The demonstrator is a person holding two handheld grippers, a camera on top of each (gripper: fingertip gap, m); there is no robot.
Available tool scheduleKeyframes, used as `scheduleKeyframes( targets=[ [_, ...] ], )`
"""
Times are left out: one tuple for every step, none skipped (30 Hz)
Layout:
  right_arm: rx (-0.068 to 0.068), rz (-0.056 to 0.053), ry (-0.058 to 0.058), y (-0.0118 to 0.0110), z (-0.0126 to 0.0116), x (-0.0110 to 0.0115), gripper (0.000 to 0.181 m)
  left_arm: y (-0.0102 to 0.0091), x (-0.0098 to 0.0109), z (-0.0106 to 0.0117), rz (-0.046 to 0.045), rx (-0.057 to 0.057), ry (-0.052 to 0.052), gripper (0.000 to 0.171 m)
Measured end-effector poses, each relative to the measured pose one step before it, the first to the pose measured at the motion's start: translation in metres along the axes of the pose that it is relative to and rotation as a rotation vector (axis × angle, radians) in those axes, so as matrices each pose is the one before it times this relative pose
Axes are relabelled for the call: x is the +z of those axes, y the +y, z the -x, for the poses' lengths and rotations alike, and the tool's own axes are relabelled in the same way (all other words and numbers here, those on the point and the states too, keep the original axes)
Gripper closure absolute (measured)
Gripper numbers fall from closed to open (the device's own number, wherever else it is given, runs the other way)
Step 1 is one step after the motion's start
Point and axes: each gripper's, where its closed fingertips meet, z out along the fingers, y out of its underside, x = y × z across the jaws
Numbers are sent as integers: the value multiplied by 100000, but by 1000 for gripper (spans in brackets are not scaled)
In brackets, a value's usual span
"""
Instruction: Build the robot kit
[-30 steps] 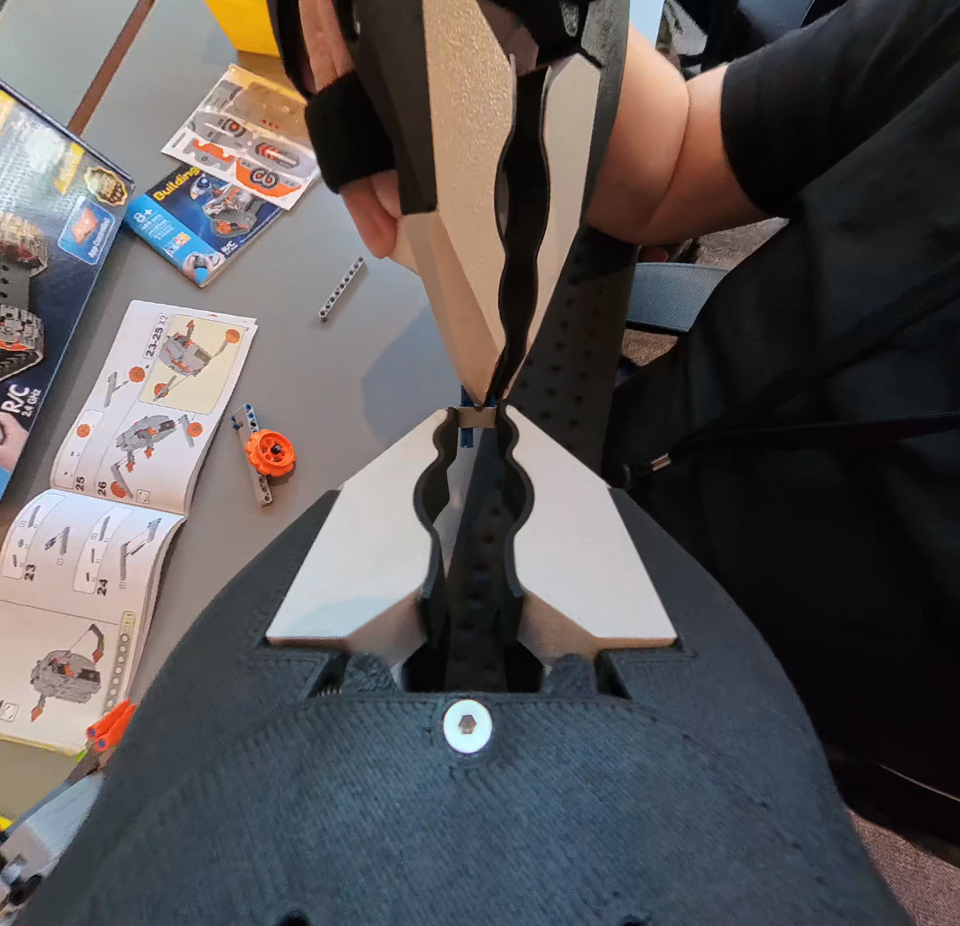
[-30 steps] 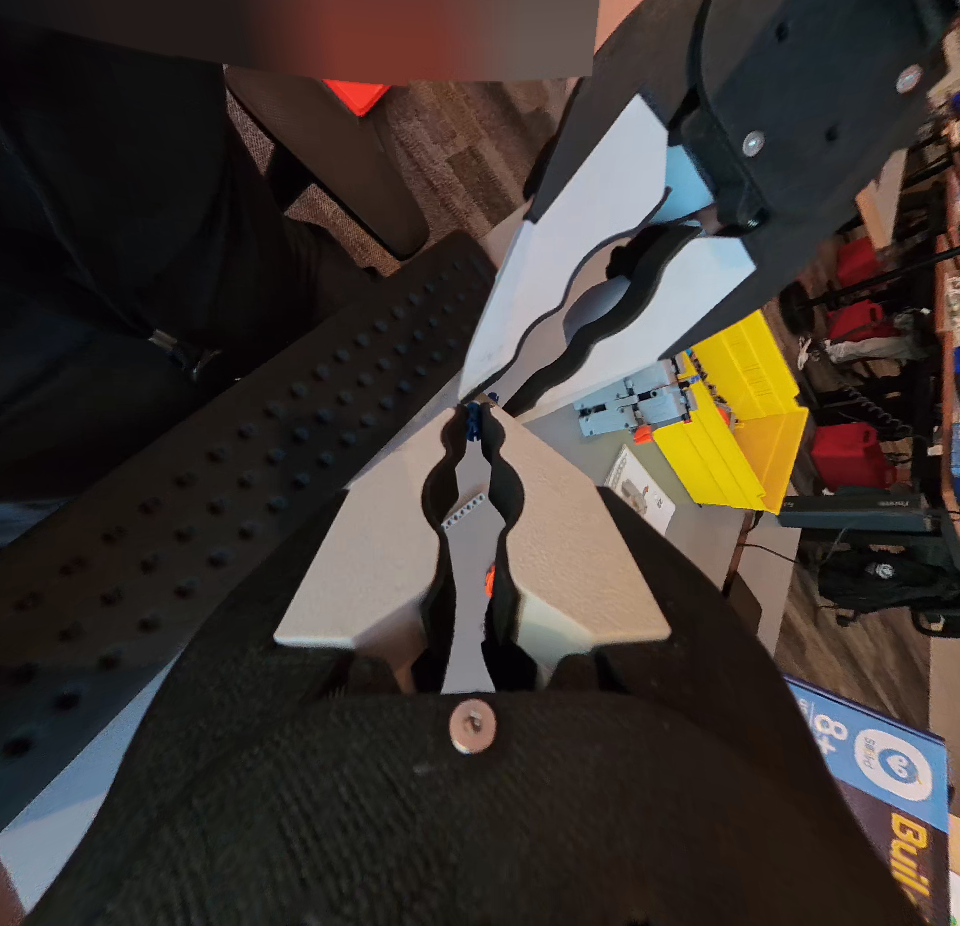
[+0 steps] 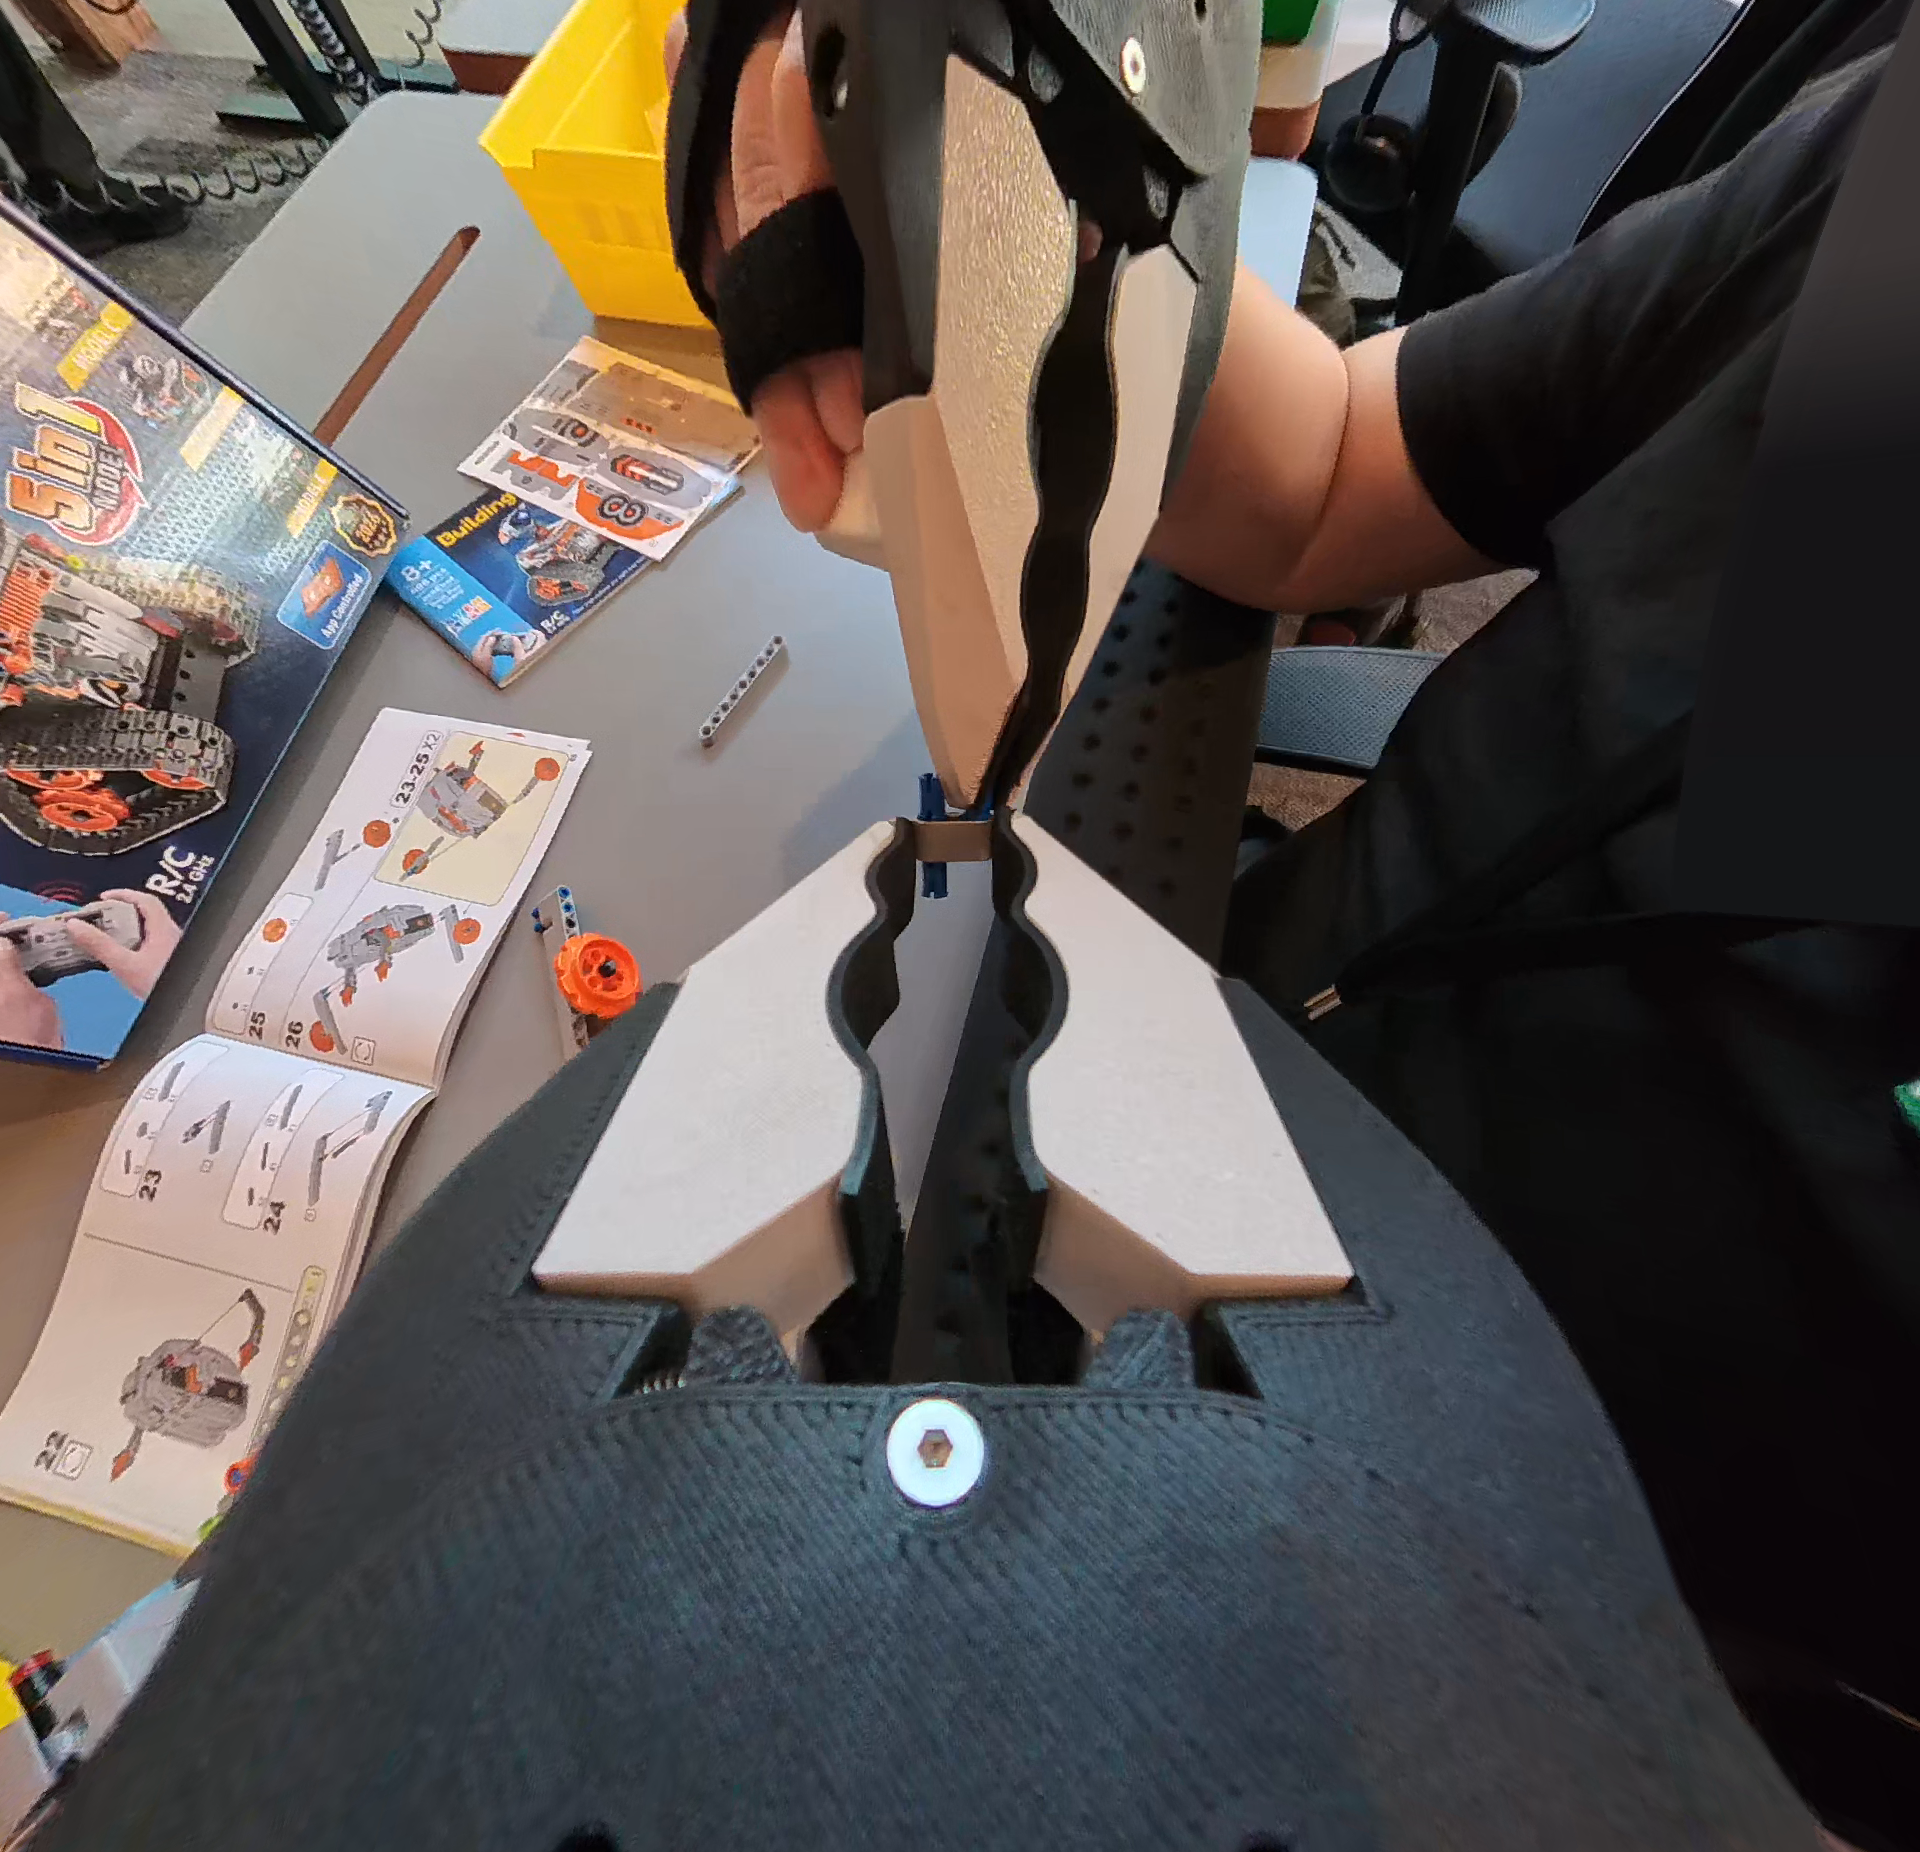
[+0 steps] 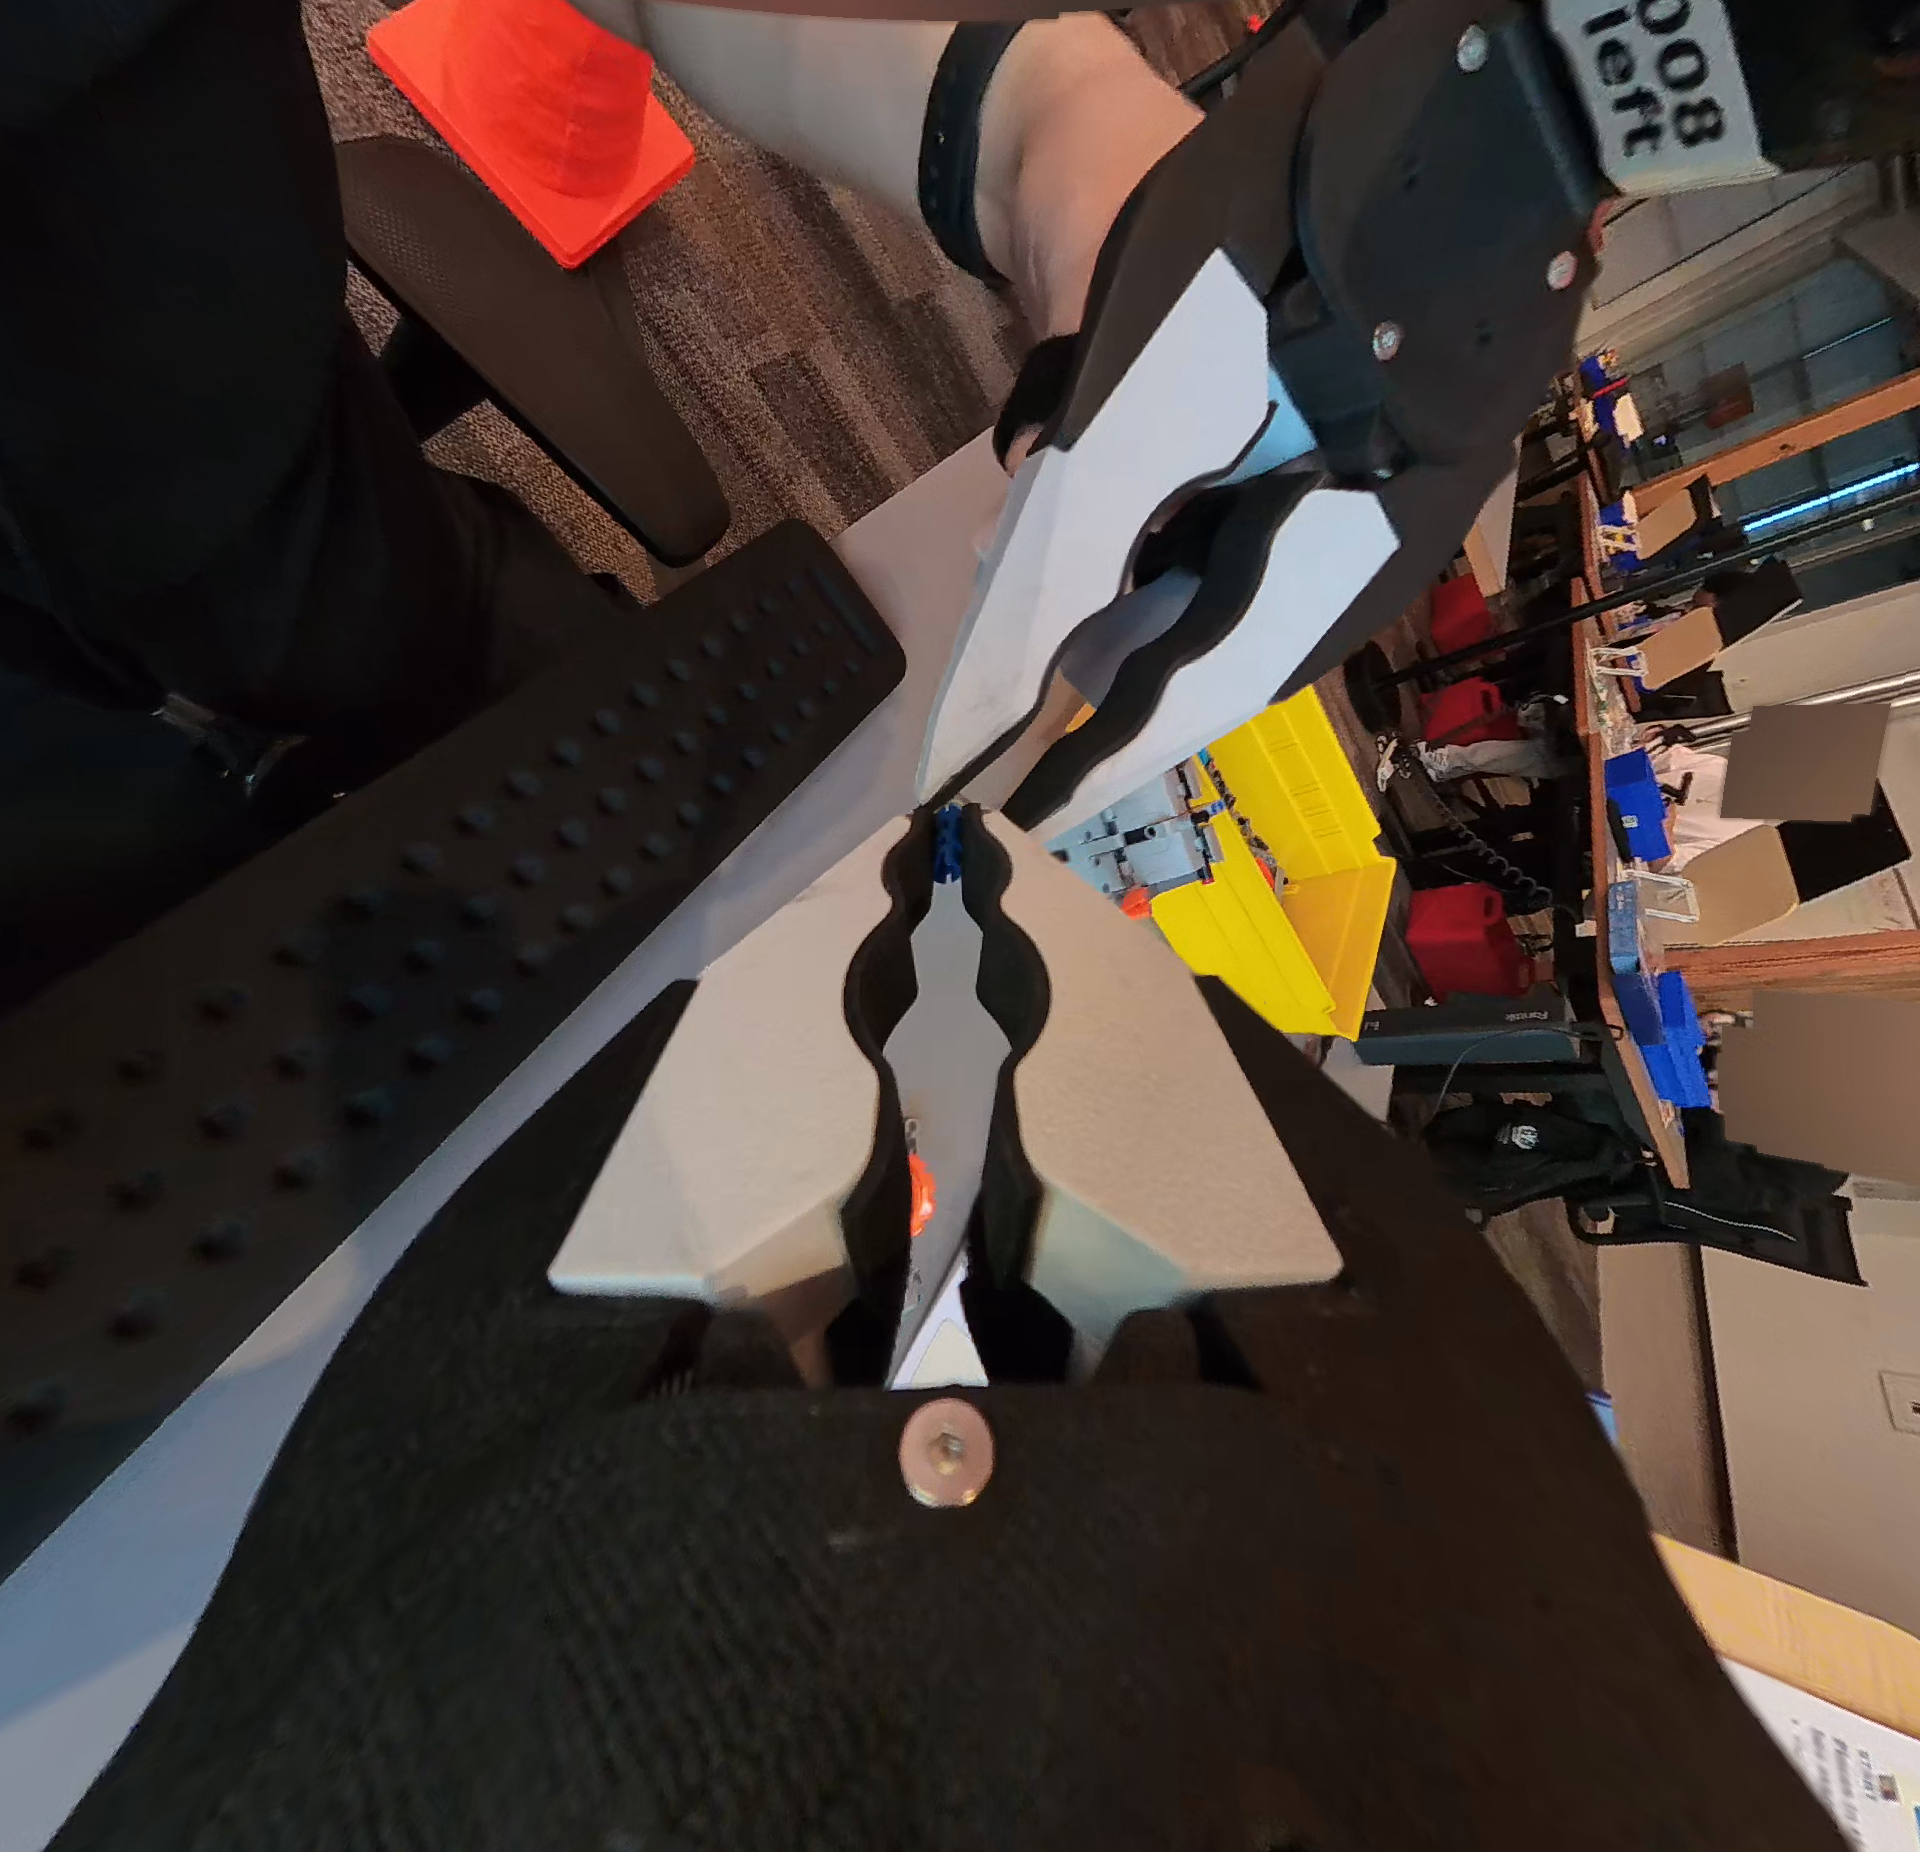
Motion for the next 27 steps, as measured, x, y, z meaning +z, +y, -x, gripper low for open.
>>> scheduleKeyframes(
  targets=[
    [183, 1096, -810, 176, 123, 105, 177, 173, 158, 63, 1797, 951, -640, 160],
    [243, 1084, -772, 177, 115, 129, 177, 186, 144, 35, 1674, 403, -150, 160],
    [200, 807, -425, 72, 57, 105, 177, 106, 76, 45, 901, -463, 247, 160],
    [171, 460, 163, 50, -33, 11, 177, 13, 5, 46, -14, -989, 530, 160],
    [758, 379, 252, 45, -74, 6, 177, -11, -6, 87, -195, -857, 98, 160],
    [415, 454, -60, 61, -15, 19, 177, 28, 30, 48, 252, -304, -82, 160],
    [57, 458, -534, 67, 84, 54, 177, 94, 81, 22, 866, 350, -397, 160],
    [305, 1244, -239, 170, 11, 84, 177, 127, 109, 128, 964, 1353, -1605, 159],
    [-249, 1405, 342, 197, -69, 91, 177, 129, 56, 190, 641, 1313, -1780, 159],
    [-1083, 466, 866, 43, -92, 78, 177, 42, -43, 134, 71, 231, -756, 159],
    [-1191, -6, 1329, -37, -167, -43, 177, -71, -93, 92, -1122, -323, -287, 159],
    [-877, -390, 908, -71, -108, -121, 177, -113, -99, -29, -1711, -343, 302, 159],
    [-810, -1339, -173, -180, 79, -102, 177, -88, -56, -161, -1441, 53, 890, 158],
    [-879, -1509, -104, -213, 58, -96, 177, -68, -29, -172, -1446, 338, 709, 158],
    [-428, -709, -96, -55, 31, -40, 177, 10, 12, -113, -1116, 118, 547, 158],
    [252, 313, 638, 106, -123, 48, 177, 217, 82, -101, 150, -276, 800, 158],
    [-187, 861, 893, 199, -160, 111, 177, 423, 174, -24, 1492, -750, 342, 158],
    [-102, 251, -758, 137, 118, 135, 177, 632, 277, 129, 2535, -543, -682, 158],
    [340, -359, -1172, 50, 156, 111, 177, 819, 348, 255, 3171, 188, -1471, 158],
    [543, -173, -365, 61, 6, 25, 177, 1110, 453, 368, 4060, 589, -1732, 158],
    [786, 214, -390, 162, 9, -44, 177, 1599, 674, 584, 5968, 222, -2163, 158],
    [1148, 829, -556, 317, 32, -85, 177, 1995, 1031, 733, 7748, -207, -2367, 158],
    [1472, 1439, -376, 470, -11, -105, 177, 2049, 1414, 754, 7746, -266, -2422, 158],
    [1622, 1714, -317, 541, -19, -128, 177, 1817, 1663, 475, 6535, -723, -630, 158],
    [1577, 1477, -291, 499, -24, -108, 177, 1269, 1654, -52, 3660, -1426, 2802, 158],
    [1228, 969, -106, 377, -35, -94, 177, 857, 1433, -98, 1519, -2370, 3795, 158],
    [933, 468, -295, 271, 2, -65, 177, 844, 1126, 317, 2184, -2572, 1733, 158]
  ],
)
